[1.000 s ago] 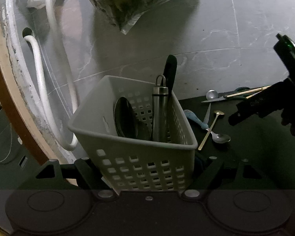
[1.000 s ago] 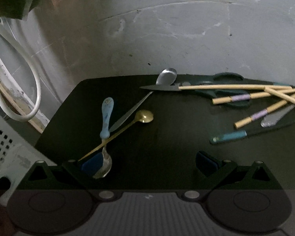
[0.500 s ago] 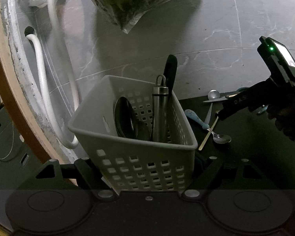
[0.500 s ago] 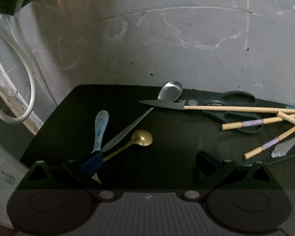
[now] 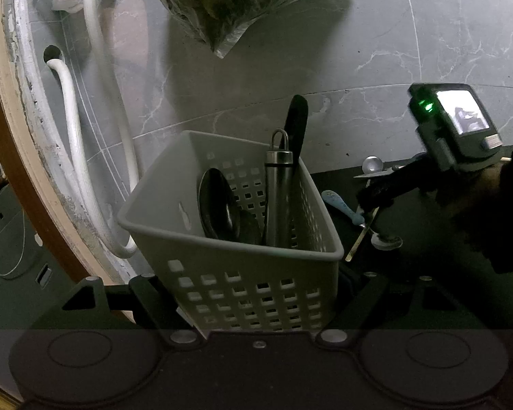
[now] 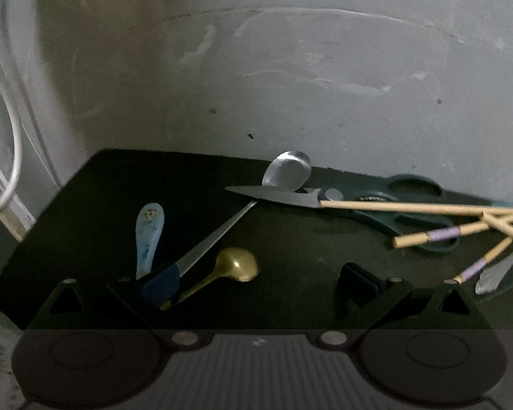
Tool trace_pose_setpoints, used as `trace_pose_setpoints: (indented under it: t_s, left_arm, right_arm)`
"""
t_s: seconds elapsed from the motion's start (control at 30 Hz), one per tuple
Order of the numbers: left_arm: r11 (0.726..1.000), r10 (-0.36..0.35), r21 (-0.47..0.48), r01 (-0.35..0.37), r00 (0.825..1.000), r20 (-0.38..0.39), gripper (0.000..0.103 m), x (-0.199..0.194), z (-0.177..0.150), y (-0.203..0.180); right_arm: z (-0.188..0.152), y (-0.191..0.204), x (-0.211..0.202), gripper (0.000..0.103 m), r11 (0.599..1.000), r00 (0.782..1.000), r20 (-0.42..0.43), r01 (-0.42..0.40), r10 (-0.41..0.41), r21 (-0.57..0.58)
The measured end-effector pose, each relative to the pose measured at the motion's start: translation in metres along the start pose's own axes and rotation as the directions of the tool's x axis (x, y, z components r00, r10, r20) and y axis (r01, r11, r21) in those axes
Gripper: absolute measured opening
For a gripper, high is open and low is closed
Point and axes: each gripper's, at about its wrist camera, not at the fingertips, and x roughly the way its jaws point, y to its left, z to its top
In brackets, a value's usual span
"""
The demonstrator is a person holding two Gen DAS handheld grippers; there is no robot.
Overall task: Organize utensils
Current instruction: 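Reach the right tool to the pile and grasp the gold spoon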
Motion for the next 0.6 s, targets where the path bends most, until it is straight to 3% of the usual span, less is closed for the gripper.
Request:
trace_pose_setpoints:
  t_s: [0.2,0.6]
  left_arm:
    - [1.000,-0.001,0.000,0.001,1.000,0.000,0.083,0.001,0.000,0.001]
    - [1.000,-0.012,0.008,0.011,1.000,0.007,0.083,0.001,0.000,0.003]
  right_arm:
    - [-0.001,0.013,0.000,0.102,0.996,0.998,0.056,0.038,-0.033,-0.081]
    - [-0.023,-0.012,-0.024,0.098,0.996,1.000,0.025,0.018,-0.015,-0.093]
